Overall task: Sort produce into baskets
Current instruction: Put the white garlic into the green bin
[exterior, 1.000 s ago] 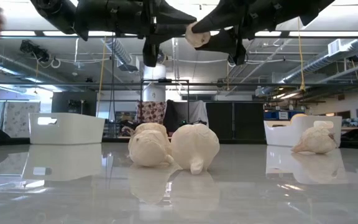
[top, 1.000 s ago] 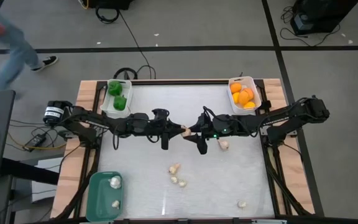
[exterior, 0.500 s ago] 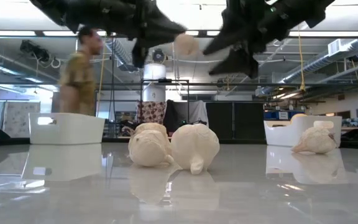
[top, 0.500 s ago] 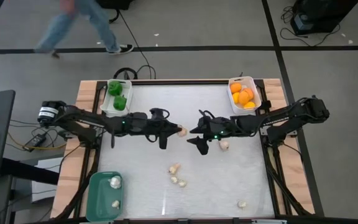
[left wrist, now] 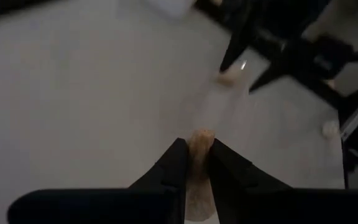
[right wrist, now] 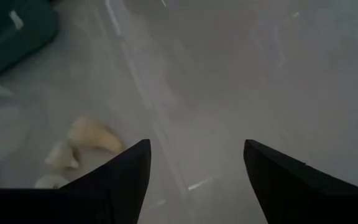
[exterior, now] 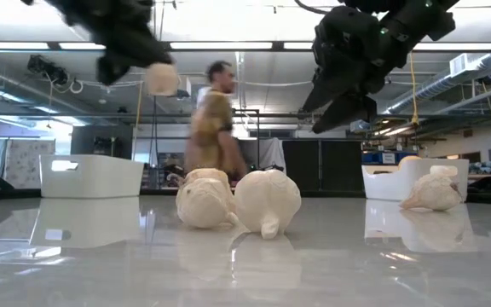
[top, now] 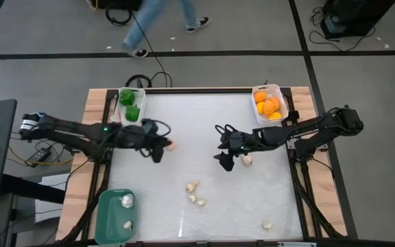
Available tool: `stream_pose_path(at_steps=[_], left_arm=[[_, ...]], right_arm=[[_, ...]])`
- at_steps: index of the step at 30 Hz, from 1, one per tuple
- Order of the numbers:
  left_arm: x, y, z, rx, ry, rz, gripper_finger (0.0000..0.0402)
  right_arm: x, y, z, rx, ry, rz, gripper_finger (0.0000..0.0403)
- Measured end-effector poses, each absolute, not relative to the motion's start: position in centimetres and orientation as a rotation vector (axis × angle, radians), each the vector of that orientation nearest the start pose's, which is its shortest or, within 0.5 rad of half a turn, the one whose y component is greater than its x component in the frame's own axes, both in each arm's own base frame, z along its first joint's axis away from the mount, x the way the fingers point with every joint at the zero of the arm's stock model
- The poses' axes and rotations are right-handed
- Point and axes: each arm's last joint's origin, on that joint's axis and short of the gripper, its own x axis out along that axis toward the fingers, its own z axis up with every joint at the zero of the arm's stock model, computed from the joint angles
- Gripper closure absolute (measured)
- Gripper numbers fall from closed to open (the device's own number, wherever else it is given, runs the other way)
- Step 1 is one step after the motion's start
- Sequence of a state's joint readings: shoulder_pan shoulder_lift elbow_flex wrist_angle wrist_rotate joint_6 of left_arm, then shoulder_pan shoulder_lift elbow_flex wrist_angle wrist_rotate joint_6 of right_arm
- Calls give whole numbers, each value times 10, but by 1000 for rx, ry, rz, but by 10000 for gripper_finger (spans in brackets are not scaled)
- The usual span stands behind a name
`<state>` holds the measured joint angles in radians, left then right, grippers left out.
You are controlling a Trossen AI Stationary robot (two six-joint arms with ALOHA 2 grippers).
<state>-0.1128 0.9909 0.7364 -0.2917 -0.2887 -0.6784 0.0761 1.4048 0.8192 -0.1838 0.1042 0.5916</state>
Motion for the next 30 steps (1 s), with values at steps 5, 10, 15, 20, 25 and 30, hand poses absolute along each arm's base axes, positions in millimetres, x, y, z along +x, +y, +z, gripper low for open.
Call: stream_pose_path(at_steps=[5, 10, 15, 20, 25, 30], left_arm=[[176, -32, 270, -634, 578, 364, 346], [157, -52, 264, -708, 694, 340, 346], [146, -76, 260, -783, 771, 285, 346], [134, -99, 255, -868, 874, 229, 346], [127, -124, 243, -900, 1053, 194, 346], [127, -150, 228, -910, 1209, 152, 346]], right_arm=[[280, 18, 209, 506, 762, -268, 135], [277, 18, 206, 511, 807, -289, 135], [274, 18, 204, 506, 843, -297, 135], [272, 19, 202, 521, 885, -269, 135], [266, 20, 198, 512, 962, -282, 135], [263, 24, 196, 503, 998, -283, 135]])
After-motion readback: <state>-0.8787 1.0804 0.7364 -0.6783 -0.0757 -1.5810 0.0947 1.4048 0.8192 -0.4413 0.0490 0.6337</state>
